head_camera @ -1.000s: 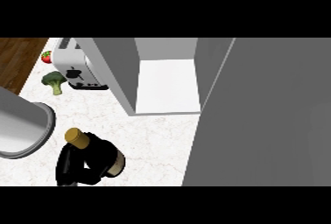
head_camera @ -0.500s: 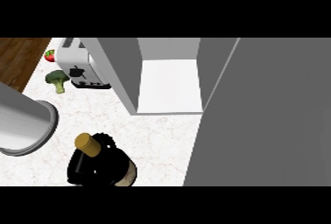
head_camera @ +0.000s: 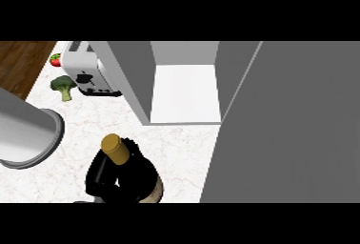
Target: Pick up the wine, place it into the cabinet and close the cabinet
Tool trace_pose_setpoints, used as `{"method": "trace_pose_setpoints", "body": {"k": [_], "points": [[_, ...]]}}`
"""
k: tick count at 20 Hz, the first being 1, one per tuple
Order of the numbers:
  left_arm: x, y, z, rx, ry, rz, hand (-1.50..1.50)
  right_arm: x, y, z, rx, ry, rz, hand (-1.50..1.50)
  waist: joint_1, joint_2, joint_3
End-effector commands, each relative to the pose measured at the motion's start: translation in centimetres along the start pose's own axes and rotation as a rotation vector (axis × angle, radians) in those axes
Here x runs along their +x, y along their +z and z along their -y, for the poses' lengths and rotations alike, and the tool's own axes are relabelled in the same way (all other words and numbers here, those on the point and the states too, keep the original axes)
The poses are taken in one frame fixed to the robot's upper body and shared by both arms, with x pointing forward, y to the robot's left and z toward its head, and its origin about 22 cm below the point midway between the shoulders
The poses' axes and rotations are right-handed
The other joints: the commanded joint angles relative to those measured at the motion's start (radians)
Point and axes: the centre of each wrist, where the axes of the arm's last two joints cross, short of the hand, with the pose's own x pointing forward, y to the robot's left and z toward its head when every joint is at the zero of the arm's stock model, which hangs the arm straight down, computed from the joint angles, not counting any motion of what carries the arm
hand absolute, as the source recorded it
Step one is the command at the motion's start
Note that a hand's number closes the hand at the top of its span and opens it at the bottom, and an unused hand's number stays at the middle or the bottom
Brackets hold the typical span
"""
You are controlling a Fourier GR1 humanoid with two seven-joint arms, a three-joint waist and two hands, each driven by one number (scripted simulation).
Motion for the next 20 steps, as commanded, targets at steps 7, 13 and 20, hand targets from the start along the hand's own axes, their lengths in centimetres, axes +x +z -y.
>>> {"method": "trace_pose_setpoints", "body": {"k": [7,13,20], "points": [[3.3,-3.4,4.0,0.05,-0.063,0.058,1.5,3.7,2.5,0.7,0.006,-0.049,0.085,-1.5,-0.001,0.0,-0.001],[3.3,-6.3,5.2,0.099,-0.139,0.083,1.5,3.0,2.2,1.3,-0.019,-0.029,0.058,-1.5,-0.002,0.004,0.0],[2.9,-8.3,5.2,0.099,-0.209,0.068,1.5,4.1,3.6,1.7,-0.007,-0.025,0.066,-1.5,-0.009,0.002,0.0]]}}
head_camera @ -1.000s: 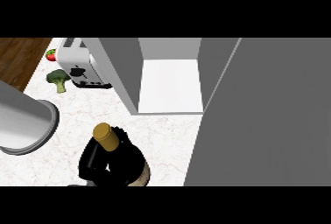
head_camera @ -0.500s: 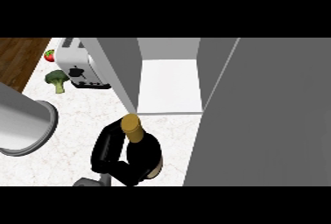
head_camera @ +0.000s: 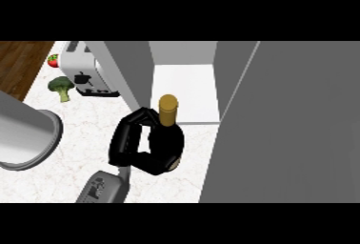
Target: Pick up the wine, place it into the cabinet and close the cabinet
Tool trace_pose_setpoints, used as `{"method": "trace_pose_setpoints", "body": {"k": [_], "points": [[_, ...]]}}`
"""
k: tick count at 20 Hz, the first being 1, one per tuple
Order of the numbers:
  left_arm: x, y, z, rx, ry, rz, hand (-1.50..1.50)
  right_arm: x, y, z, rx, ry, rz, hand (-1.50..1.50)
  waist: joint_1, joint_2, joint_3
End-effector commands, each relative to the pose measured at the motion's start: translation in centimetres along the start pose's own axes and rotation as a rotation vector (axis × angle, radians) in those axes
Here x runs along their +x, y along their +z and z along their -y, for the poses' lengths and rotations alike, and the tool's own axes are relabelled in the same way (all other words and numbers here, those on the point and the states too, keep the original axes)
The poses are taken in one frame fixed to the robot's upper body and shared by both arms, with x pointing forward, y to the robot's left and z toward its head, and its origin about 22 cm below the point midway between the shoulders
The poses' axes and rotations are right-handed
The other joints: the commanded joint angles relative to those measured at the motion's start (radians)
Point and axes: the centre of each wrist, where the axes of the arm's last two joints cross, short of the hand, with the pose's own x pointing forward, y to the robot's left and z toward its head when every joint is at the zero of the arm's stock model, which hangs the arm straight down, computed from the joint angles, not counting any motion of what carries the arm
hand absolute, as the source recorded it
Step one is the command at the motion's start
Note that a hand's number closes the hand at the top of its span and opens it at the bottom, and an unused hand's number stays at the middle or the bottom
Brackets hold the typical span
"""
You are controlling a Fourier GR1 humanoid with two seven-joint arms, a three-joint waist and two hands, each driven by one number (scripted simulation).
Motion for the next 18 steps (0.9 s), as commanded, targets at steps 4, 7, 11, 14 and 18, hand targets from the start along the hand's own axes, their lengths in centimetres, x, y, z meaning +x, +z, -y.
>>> {"method": "trace_pose_setpoints", "body": {"k": [4,7,11,14,18], "points": [[-1.4,-2.3,0.5,-0.001,-0.047,-0.01,1.5,4.7,2.4,1.1,0.014,-0.082,0.066,-1.5,-0.011,0.001,-0.001],[-0.1,-5.0,-0.9,-0.009,-0.037,-0.017,1.5,4.1,2.1,1.5,0.014,-0.076,0.059,-1.5,-0.002,0.003,0.001],[-1.9,-5.1,1.7,-0.016,-0.058,-0.041,1.5,3.6,2.5,1.1,0.042,-0.08,0.045,-1.5,-0.019,0.003,0.0],[-1.3,-7.2,1.0,-0.025,-0.056,-0.038,1.5,3.4,2.1,0.8,0.038,-0.095,0.056,-1.5,-0.015,0.006,-0.001],[-2.1,-7.2,1.3,0.0,-0.034,-0.05,1.5,3.0,2.0,0.9,0.034,-0.093,0.057,-1.5,-0.024,0.008,0.0]]}}
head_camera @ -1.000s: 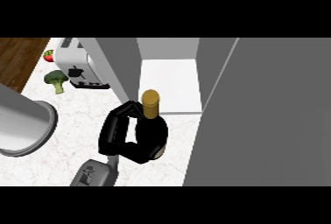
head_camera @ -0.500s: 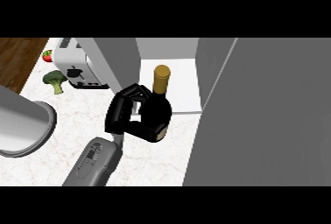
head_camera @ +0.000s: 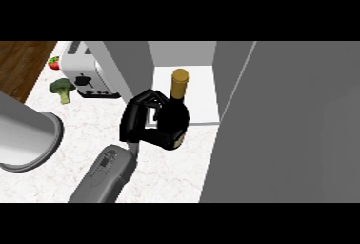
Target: Pick up the wine, place it into the cabinet and close the cabinet
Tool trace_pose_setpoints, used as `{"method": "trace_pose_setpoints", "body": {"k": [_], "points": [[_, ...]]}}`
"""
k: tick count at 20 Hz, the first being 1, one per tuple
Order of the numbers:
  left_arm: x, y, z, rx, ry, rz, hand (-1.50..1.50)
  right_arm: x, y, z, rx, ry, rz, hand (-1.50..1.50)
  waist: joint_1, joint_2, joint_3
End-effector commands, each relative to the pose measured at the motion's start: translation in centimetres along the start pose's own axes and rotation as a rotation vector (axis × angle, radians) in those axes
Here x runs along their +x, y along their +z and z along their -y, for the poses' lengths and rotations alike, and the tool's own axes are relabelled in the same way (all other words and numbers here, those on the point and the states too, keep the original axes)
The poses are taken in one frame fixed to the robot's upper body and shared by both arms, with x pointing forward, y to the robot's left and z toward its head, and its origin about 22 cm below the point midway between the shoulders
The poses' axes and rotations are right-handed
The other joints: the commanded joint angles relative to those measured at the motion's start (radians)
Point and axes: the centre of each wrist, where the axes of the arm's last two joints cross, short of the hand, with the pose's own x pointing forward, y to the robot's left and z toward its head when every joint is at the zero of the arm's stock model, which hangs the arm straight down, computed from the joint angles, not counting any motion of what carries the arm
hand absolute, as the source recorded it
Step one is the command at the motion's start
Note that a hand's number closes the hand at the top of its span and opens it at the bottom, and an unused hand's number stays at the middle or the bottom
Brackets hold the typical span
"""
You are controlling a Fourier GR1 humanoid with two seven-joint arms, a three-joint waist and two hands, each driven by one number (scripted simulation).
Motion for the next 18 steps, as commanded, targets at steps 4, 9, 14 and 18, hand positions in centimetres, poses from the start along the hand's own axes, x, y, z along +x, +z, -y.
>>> {"method": "trace_pose_setpoints", "body": {"k": [4,9,14,18], "points": [[0.3,-3.5,0.9,-0.052,0.038,-0.078,1.5,3.1,1.6,0.4,0.022,-0.112,0.019,-1.5,-0.023,0.02,-0.007],[1.0,-4.4,2.4,-0.013,0.032,-0.091,1.5,3.1,1.1,0.5,0.046,-0.113,0.052,-1.5,-0.043,0.027,-0.007],[0.9,-4.7,1.7,0.01,-0.089,-0.096,1.5,2.6,1.4,0.1,0.034,-0.145,0.044,-1.5,-0.063,0.029,-0.006],[0.5,-6.5,2.9,0.042,-0.155,-0.17,1.5,2.3,1.6,0.1,0.066,-0.129,0.032,-1.5,-0.067,0.032,-0.006]]}}
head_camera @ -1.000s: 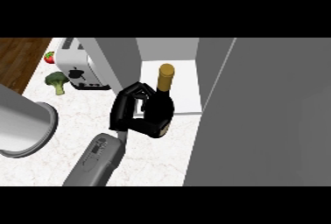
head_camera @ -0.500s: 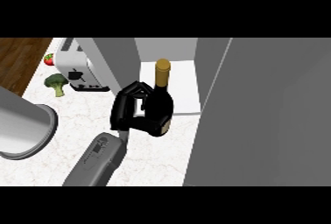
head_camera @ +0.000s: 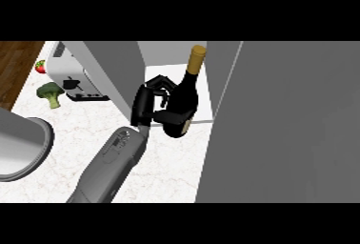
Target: Pick up the wine, place it into the cabinet and close the cabinet
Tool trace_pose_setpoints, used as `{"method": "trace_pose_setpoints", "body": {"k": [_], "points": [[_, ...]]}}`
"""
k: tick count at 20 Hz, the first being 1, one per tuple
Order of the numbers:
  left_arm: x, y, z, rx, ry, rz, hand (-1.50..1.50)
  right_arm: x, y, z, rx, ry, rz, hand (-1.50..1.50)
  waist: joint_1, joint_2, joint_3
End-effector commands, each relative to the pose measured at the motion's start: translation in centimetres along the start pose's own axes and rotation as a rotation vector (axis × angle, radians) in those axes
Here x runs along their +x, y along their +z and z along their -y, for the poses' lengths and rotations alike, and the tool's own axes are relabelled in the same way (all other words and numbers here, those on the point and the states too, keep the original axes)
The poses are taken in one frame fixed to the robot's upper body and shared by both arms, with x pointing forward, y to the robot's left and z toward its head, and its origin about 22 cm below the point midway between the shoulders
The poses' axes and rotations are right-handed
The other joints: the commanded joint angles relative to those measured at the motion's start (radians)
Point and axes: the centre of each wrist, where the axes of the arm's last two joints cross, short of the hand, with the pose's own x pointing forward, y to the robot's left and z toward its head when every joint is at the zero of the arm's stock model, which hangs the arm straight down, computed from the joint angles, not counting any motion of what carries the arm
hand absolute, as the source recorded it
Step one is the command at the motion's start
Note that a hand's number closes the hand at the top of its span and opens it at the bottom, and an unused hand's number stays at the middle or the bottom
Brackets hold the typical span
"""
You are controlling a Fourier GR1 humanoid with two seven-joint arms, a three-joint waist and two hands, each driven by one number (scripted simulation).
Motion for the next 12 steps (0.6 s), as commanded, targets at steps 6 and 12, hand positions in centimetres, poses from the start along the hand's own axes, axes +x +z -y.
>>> {"method": "trace_pose_setpoints", "body": {"k": [6,12], "points": [[1.1,-5.0,0.7,0.045,0.034,-0.106,1.5,3.3,1.1,0.9,0.044,-0.091,0.009,-1.5,-0.028,0.024,-0.005],[0.8,-6.1,0.3,0.057,0.025,-0.123,1.5,2.6,1.3,0.3,0.027,-0.114,0.015,-1.5,-0.037,0.03,-0.006]]}}
